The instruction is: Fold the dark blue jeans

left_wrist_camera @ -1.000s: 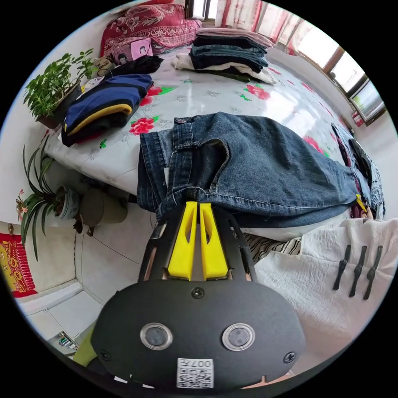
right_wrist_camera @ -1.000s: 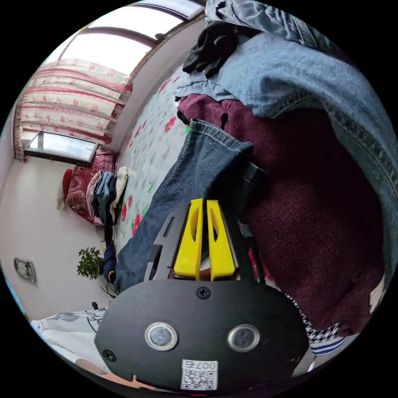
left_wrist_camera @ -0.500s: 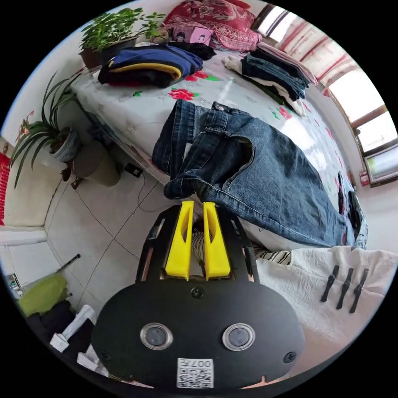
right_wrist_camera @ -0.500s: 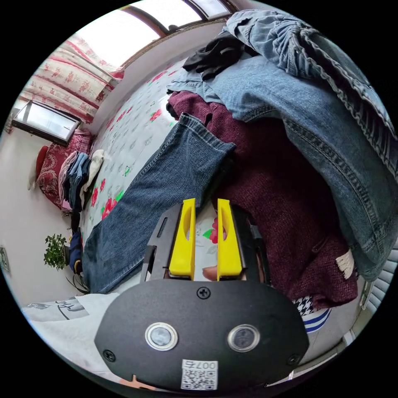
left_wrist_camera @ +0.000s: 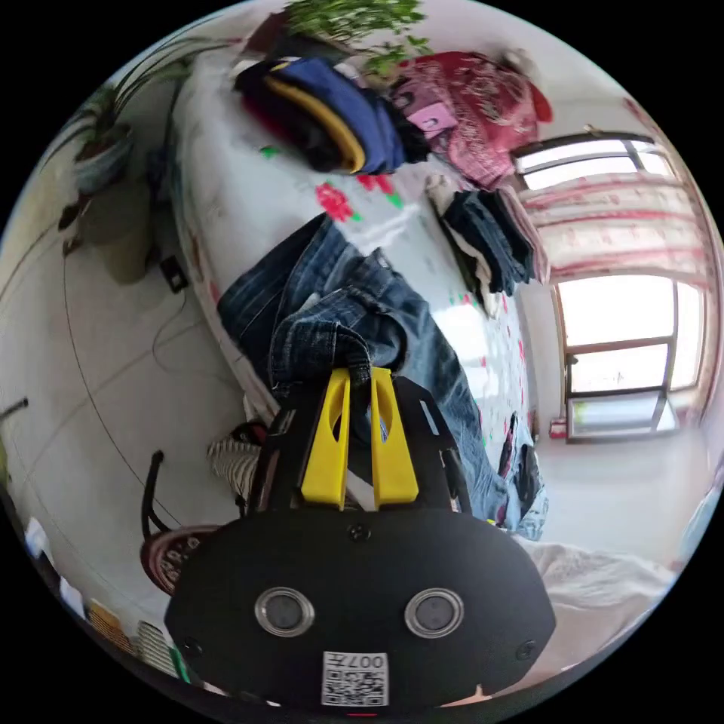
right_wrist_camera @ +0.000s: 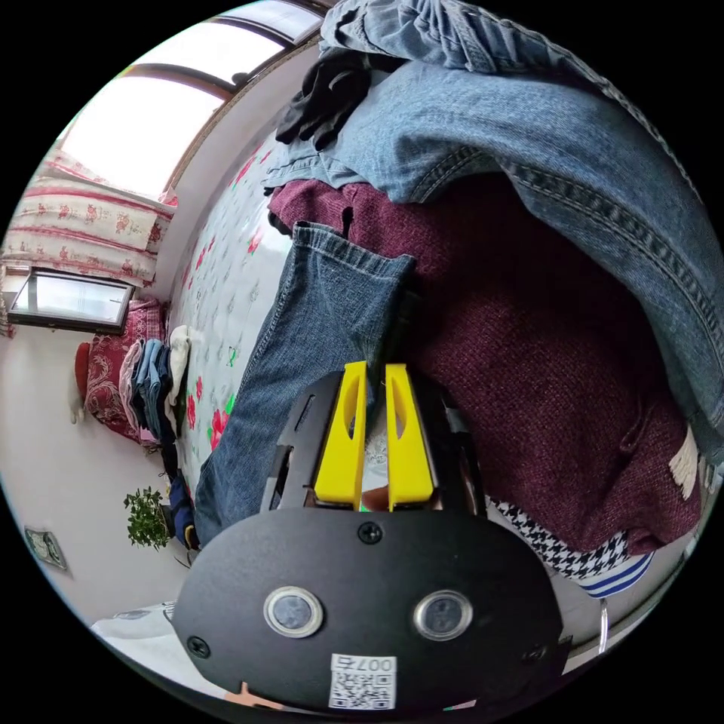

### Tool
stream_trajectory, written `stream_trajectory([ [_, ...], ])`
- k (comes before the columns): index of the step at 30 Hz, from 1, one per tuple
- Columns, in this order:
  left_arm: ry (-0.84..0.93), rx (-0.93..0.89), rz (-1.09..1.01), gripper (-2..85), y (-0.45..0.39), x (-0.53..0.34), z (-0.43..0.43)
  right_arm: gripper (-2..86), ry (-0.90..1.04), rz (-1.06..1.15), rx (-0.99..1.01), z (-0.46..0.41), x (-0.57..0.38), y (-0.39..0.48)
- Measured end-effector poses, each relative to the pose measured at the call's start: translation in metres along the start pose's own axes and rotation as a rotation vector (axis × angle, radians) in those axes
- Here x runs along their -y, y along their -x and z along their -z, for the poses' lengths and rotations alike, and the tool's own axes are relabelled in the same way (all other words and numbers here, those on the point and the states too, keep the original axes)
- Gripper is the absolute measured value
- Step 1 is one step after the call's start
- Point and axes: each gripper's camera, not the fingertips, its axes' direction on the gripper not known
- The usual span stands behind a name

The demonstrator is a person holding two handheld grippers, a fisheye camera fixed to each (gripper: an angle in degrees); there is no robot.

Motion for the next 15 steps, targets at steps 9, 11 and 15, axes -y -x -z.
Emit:
stream_trajectory([
  [9,0.055,0.126,0.094,4.8,0.053,-0.005,-0.043,2.3,-0.031,-0.019,0.056,-0.015,-0.010,-0.003],
  [11,0.043,0.095,0.116,4.8,0.064,-0.017,-0.040,2.5,-0.027,-0.006,0.033,-0.019,-0.013,-0.001],
  [15,0.065,0.069,0.146,5.0,0.079,-0.011,-0.032,2.2,-0.027,-0.020,0.052,-0.030,-0.021,-0.008],
])
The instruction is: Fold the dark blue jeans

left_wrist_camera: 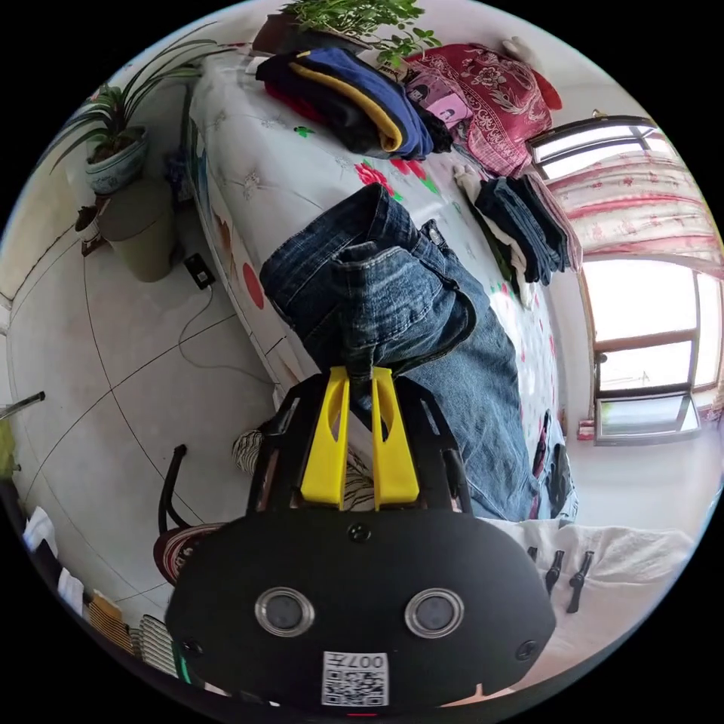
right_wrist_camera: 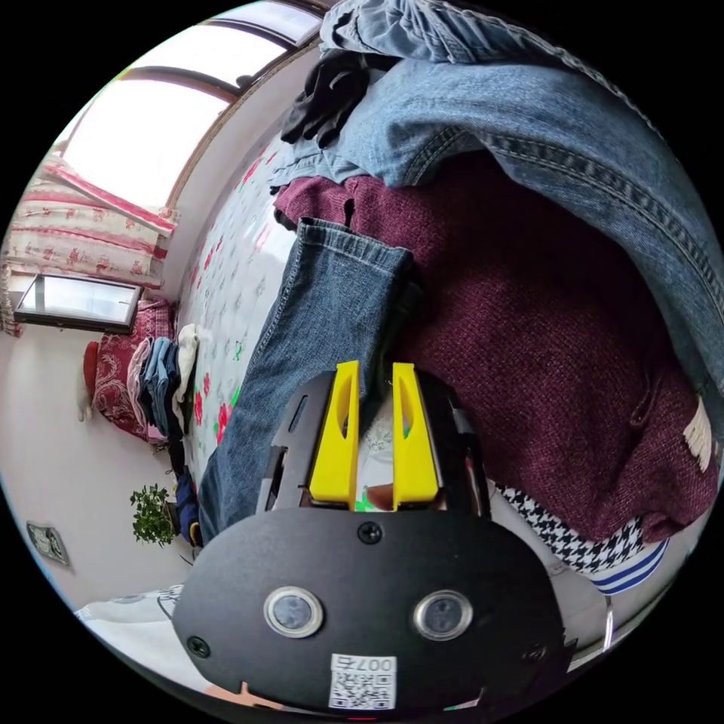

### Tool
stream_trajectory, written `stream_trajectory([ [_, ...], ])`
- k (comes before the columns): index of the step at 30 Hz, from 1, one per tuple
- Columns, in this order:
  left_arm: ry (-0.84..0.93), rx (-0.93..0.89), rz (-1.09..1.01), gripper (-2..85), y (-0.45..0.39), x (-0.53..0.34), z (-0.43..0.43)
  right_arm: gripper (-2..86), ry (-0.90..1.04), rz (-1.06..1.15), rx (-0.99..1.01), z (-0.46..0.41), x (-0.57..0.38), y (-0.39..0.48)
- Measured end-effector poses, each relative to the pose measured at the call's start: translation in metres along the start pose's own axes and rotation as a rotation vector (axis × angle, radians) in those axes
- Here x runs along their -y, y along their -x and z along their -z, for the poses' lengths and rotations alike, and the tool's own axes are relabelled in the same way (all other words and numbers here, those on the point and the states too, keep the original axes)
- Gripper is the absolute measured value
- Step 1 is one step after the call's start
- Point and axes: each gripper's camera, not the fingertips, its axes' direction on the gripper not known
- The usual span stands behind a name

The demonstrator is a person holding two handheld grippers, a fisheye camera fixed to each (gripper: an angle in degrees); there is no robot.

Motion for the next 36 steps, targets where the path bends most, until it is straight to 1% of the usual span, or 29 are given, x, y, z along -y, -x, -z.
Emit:
stream_trajectory([
  [5,0.004,0.003,-0.023,5.0,-0.005,0.004,0.007,1.2,-0.040,-0.029,0.079,-0.018,-0.011,-0.002],
  [8,0.006,-0.005,-0.004,4.9,-0.001,0.003,0.013,0.4,-0.040,-0.052,0.038,-0.032,-0.018,0.003],
  [10,0.004,-0.004,0.002,4.9,0.000,0.004,0.017,0.1,-0.058,-0.045,0.050,-0.034,-0.022,0.012],
  [11,0.004,-0.001,0.004,4.9,0.000,0.005,0.019,-0.1,-0.094,0.003,0.087,-0.031,-0.027,0.027],
  [13,-0.032,0.017,0.007,5.5,0.000,0.004,0.029,-0.2,-0.139,0.162,0.154,-0.024,-0.037,0.066],
  [15,-0.073,0.020,0.031,7.1,0.003,0.001,0.037,-0.3,-0.121,0.493,0.186,-0.020,-0.064,0.149],
  [16,-0.092,0.003,0.060,9.2,0.009,-0.001,0.040,-0.3,-0.099,0.588,0.190,-0.021,-0.075,0.172],
  [18,-0.111,-0.045,0.103,11.4,0.020,-0.004,0.040,-0.2,0.029,0.982,0.206,-0.036,-0.140,0.259],
  [19,-0.109,-0.078,0.132,12.4,0.028,-0.005,0.035,-0.2,0.066,1.074,0.213,-0.042,-0.160,0.277],
  [21,-0.098,-0.127,0.185,13.7,0.040,-0.003,0.024,0.0,0.225,1.387,0.247,-0.077,-0.245,0.328],
  [22,-0.098,-0.173,0.209,14.5,0.047,-0.001,0.016,0.0,0.272,1.444,0.247,-0.089,-0.265,0.336],
  [23,-0.099,-0.192,0.220,15.0,0.050,0.000,0.012,0.2,0.368,1.526,0.232,-0.118,-0.304,0.345],
  [24,-0.107,-0.215,0.237,15.6,0.055,0.004,0.006,0.5,0.466,1.561,0.204,-0.150,-0.339,0.349],
  [25,-0.125,-0.235,0.250,15.9,0.059,0.009,0.001,0.6,0.520,1.573,0.191,-0.167,-0.355,0.348],
  [27,-0.136,-0.275,0.269,16.1,0.065,0.017,-0.007,1.5,0.697,1.593,0.059,-0.226,-0.408,0.340],
  [29,-0.129,-0.302,0.285,16.1,0.069,0.026,-0.013,2.1,0.747,1.615,0.039,-0.243,-0.436,0.336],
  [33,-0.125,-0.303,0.292,15.0,0.078,0.046,-0.020,3.9,0.683,1.705,0.030,-0.250,-0.481,0.340],
  [36,-0.108,-0.322,0.312,14.0,0.085,0.056,-0.028,5.0,0.683,1.784,0.012,-0.269,-0.509,0.348],
])
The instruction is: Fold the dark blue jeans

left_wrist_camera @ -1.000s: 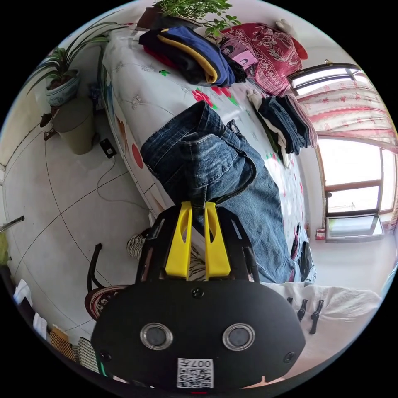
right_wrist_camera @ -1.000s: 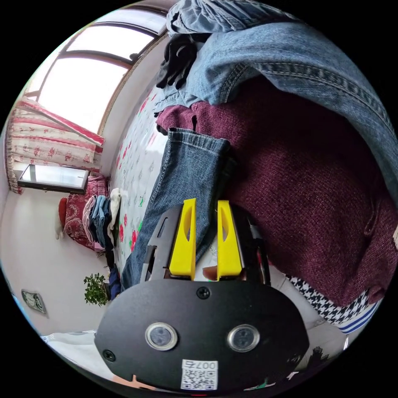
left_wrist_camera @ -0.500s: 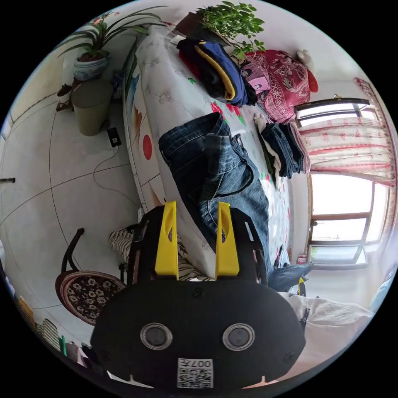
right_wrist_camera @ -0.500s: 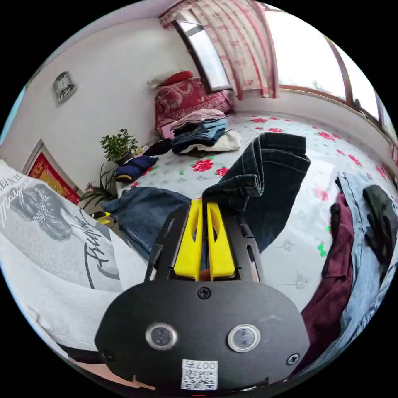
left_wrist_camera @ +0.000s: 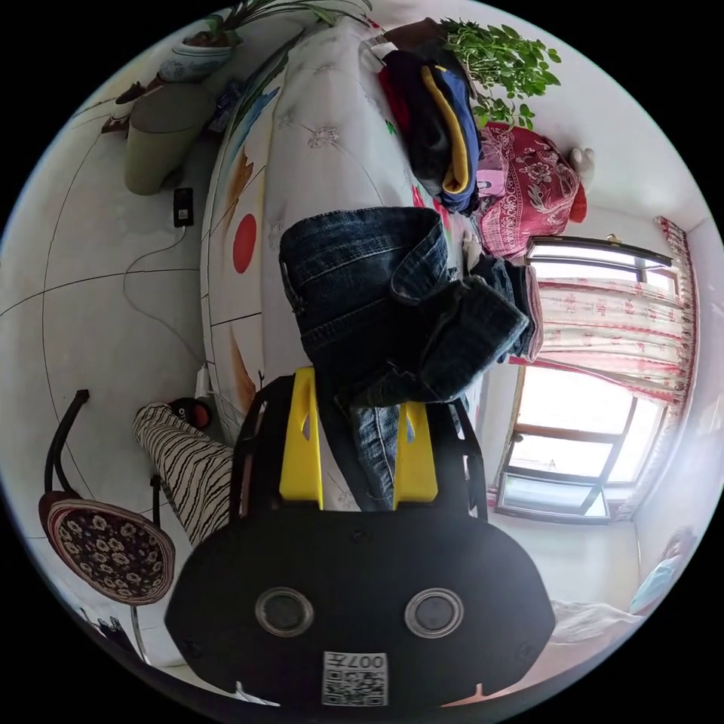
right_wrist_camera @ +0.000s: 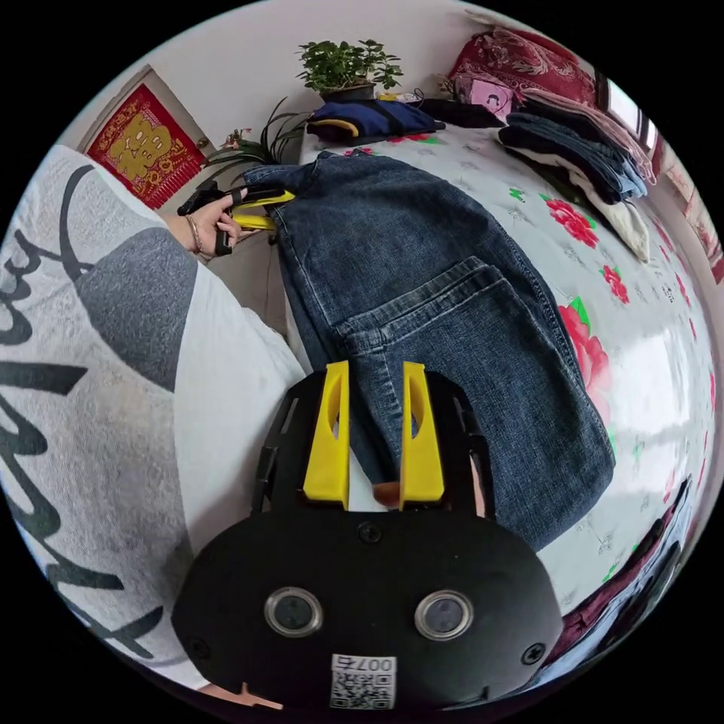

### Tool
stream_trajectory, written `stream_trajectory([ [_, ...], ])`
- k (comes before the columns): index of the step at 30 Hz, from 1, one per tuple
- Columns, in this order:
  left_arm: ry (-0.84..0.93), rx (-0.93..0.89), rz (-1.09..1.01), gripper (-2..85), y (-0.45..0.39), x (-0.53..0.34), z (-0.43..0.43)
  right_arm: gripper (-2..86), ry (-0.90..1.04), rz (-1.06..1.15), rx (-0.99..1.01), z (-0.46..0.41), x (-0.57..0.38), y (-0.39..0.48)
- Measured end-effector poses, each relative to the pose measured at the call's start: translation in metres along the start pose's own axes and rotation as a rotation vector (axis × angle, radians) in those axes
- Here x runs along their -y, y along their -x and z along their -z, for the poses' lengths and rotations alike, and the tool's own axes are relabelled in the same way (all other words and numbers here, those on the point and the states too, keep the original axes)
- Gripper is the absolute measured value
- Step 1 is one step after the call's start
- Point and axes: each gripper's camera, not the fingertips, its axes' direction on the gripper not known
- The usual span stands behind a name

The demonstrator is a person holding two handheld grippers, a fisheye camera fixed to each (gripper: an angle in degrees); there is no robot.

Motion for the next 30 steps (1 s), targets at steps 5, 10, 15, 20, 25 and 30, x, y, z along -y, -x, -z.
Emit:
stream_trajectory([
  [5,-0.002,0.005,0.025,11.6,0.007,0.001,-0.001,3.8,0.130,0.073,-0.047,-0.051,0.028,0.011],
  [10,-0.038,-0.061,-0.021,5.1,0.002,-0.004,0.010,2.1,-0.055,-0.066,-0.051,-0.011,0.016,-0.013],
  [15,-0.039,-0.090,-0.010,4.8,0.011,-0.004,0.001,3.5,-0.232,-0.140,0.059,0.029,0.007,-0.037],
  [20,-0.050,-0.105,0.016,4.5,0.025,-0.018,-0.015,6.8,0.077,-0.042,0.077,-0.065,0.023,-0.025],
  [25,-0.060,-0.094,-0.148,1.0,-0.012,-0.035,-0.014,7.4,0.019,-0.073,0.063,-0.046,0.008,-0.039],
  [30,0.013,-0.077,-0.562,0.1,-0.118,-0.070,-0.028,7.0,-0.231,-0.300,0.056,0.030,-0.054,-0.090],
])
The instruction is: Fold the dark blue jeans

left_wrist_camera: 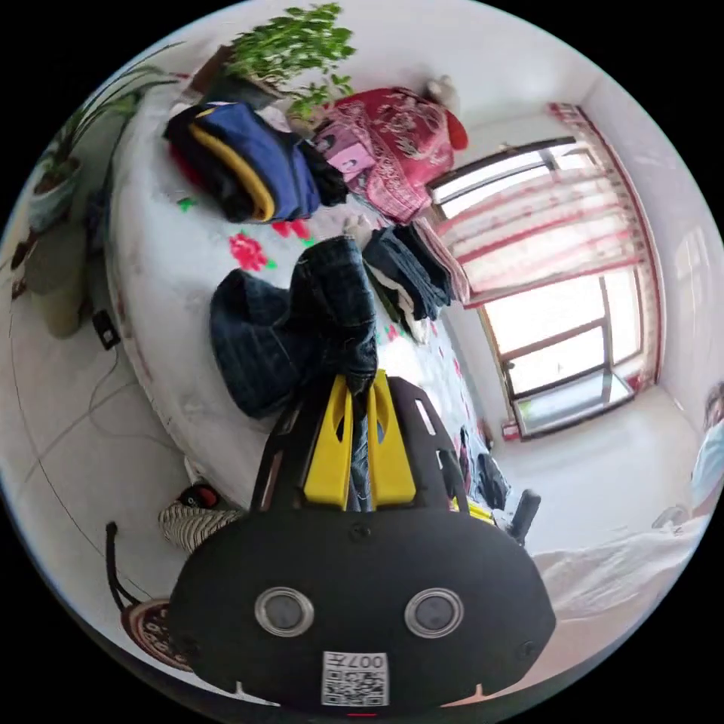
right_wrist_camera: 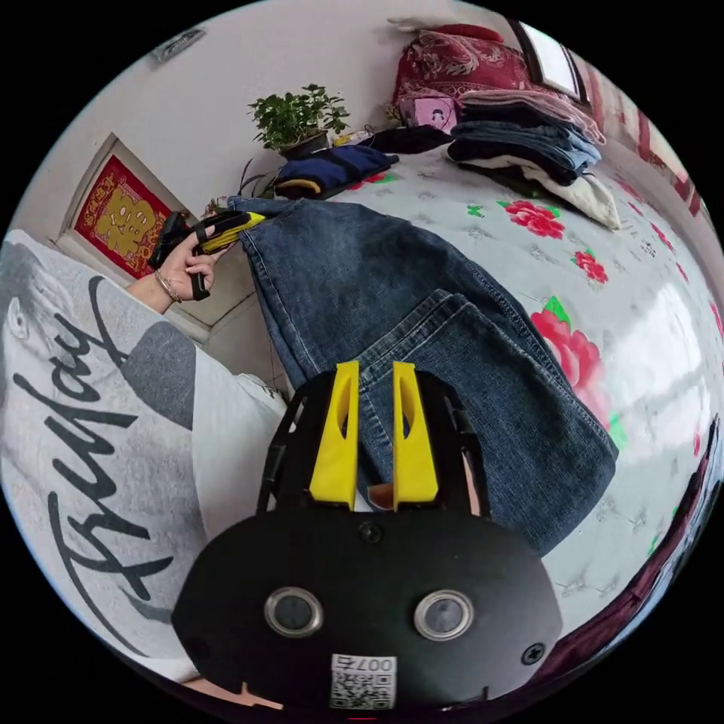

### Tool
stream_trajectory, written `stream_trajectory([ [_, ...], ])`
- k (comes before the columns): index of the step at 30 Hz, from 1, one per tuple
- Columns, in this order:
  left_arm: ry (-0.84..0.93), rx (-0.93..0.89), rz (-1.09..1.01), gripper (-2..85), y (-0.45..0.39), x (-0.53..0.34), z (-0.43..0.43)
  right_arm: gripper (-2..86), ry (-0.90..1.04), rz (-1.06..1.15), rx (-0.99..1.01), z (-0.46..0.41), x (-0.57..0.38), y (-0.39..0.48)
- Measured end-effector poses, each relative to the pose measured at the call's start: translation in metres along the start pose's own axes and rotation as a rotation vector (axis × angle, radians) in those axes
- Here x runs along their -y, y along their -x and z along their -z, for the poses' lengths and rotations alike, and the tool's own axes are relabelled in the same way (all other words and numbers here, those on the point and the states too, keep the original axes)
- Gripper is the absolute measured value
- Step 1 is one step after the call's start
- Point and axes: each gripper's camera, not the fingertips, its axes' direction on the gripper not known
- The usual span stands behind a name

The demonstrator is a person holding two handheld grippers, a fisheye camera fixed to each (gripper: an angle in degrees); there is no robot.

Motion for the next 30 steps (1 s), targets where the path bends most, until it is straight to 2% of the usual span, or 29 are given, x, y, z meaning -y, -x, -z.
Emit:
stream_trajectory([
  [5,0.198,-0.021,-0.614,0.4,-0.165,-0.017,-0.069,7.0,-0.172,-0.244,-0.082,0.069,-0.057,-0.058],
  [8,0.519,-0.099,-1.055,1.9,-0.272,-0.090,-0.150,7.1,-0.273,-0.400,-0.118,0.106,-0.107,-0.092],
  [9,0.580,-0.111,-1.108,2.4,-0.283,-0.107,-0.164,7.1,-0.307,-0.467,-0.127,0.117,-0.129,-0.105],
  [10,0.720,-0.140,-1.188,3.9,-0.299,-0.142,-0.194,7.1,-0.324,-0.503,-0.124,0.122,-0.140,-0.113],
  [13,0.974,-0.173,-1.273,6.3,-0.310,-0.218,-0.250,7.2,-0.427,-0.696,-0.071,0.142,-0.198,-0.150],
  [17,1.019,-0.183,-1.184,5.3,-0.301,-0.224,-0.271,7.8,-0.520,-0.857,0.039,0.151,-0.257,-0.182],
  [20,0.945,-0.061,-0.981,5.4,-0.267,-0.181,-0.281,8.1,-0.508,-0.886,0.072,0.147,-0.271,-0.194],
  [22,0.906,0.017,-0.859,5.6,-0.244,-0.161,-0.283,8.4,-0.483,-0.826,0.062,0.147,-0.262,-0.195],
  [25,0.828,0.114,-0.692,6.9,-0.213,-0.139,-0.282,9.0,-0.370,-0.615,-0.006,0.143,-0.214,-0.183],
  [27,0.809,0.143,-0.611,7.8,-0.199,-0.134,-0.284,9.5,-0.274,-0.415,-0.059,0.132,-0.167,-0.168],
  [30,0.799,0.154,-0.498,8.8,-0.184,-0.130,-0.292,8.9,-0.185,-0.244,-0.084,0.108,-0.116,-0.157],
])
